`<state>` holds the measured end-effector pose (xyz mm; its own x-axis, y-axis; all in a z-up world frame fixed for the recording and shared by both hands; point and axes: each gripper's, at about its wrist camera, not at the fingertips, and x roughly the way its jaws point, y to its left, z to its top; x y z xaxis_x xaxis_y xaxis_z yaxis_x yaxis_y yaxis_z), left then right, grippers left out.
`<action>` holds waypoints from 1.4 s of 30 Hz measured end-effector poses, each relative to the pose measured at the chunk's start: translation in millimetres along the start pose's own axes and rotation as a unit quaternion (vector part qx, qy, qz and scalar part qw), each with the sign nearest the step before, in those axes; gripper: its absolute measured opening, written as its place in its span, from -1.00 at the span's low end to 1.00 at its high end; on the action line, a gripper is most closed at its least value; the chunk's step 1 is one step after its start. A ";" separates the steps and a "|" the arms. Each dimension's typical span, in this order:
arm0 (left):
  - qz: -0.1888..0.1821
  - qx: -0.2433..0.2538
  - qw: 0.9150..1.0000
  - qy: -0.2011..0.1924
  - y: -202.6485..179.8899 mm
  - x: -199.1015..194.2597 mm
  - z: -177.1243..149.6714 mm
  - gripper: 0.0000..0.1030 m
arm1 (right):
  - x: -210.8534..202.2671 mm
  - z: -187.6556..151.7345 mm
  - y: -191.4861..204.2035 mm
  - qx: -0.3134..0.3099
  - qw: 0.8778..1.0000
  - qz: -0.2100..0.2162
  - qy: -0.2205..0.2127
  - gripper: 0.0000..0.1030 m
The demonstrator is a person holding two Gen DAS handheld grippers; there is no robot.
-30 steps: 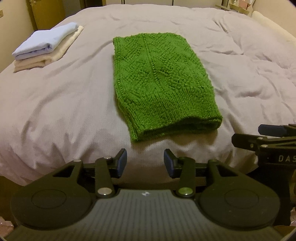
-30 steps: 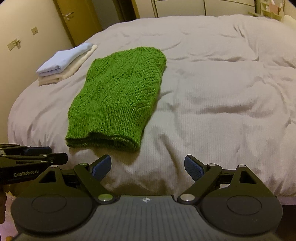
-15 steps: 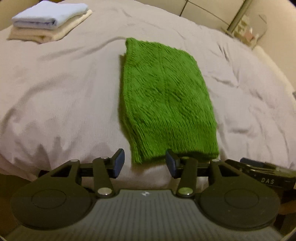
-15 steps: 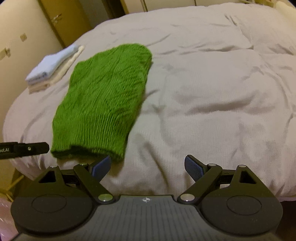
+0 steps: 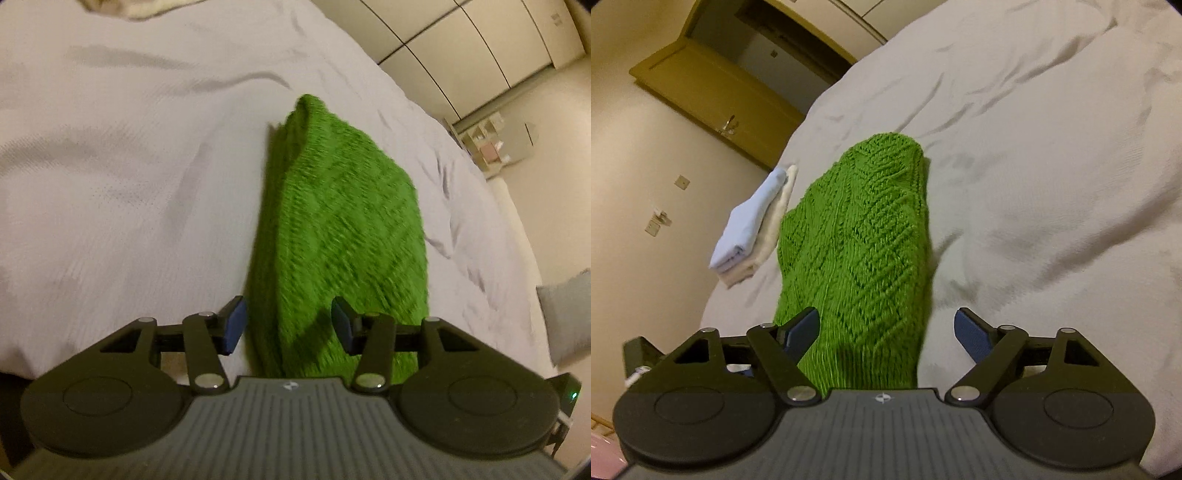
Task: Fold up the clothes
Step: 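Lift the folded vest with both grippers and carry it toward the towel stack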
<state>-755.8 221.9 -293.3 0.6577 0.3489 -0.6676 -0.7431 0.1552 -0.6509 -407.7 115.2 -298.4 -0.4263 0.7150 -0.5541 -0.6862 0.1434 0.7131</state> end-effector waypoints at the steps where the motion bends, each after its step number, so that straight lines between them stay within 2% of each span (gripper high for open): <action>1: -0.013 -0.013 1.000 0.003 4.8 4.0 2.6 -0.13 | 4.6 2.8 -2.2 0.005 1.000 0.005 0.002 0.56; 8: -0.068 -0.058 0.996 0.011 21.0 29.5 23.9 -0.17 | 35.7 22.6 -24.2 0.059 0.997 0.046 0.017 0.52; 15: -0.086 -0.054 0.995 0.014 17.3 54.1 51.6 -0.17 | 57.3 45.5 -34.8 0.087 0.993 0.082 0.010 0.52; 22: -0.094 -0.028 0.995 0.031 13.5 76.8 64.7 -0.22 | 87.5 57.0 -25.3 0.045 0.996 0.071 0.037 0.50; 23: -0.099 -0.027 0.994 0.035 14.7 80.5 66.5 -0.29 | 91.6 58.1 -23.7 0.036 0.996 0.067 0.040 0.35; 25: -0.112 -0.025 0.993 0.043 16.4 85.8 70.9 -0.40 | 99.8 60.9 -22.2 0.024 0.996 0.068 0.046 0.21; 27: -0.118 -0.012 0.992 0.049 14.6 88.6 74.3 -0.50 | 106.1 64.9 -27.1 0.030 0.995 0.076 0.053 -0.03; 30: -0.116 0.008 0.992 0.058 7.7 90.2 79.4 -0.58 | 107.1 69.3 -36.8 0.045 0.992 0.096 0.064 -0.16; 33: -0.095 0.026 0.993 0.064 -5.4 83.7 82.9 -0.62 | 103.7 74.0 -38.8 0.078 0.989 0.096 0.079 -0.23; 38: -0.057 0.013 0.995 0.082 -31.3 61.2 97.7 -0.70 | 86.9 90.4 -14.6 0.119 0.985 0.085 0.097 -0.29; 42: -0.044 0.003 0.996 0.080 -63.9 21.4 121.4 -0.70 | 64.3 115.5 26.3 0.126 0.982 0.089 0.106 -0.30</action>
<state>-709.3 331.6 -222.2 0.7313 0.1827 -0.6572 -0.6820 0.1845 -0.7077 -385.0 244.0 -265.6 -0.6577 0.5898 -0.4686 -0.4337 0.2121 0.8757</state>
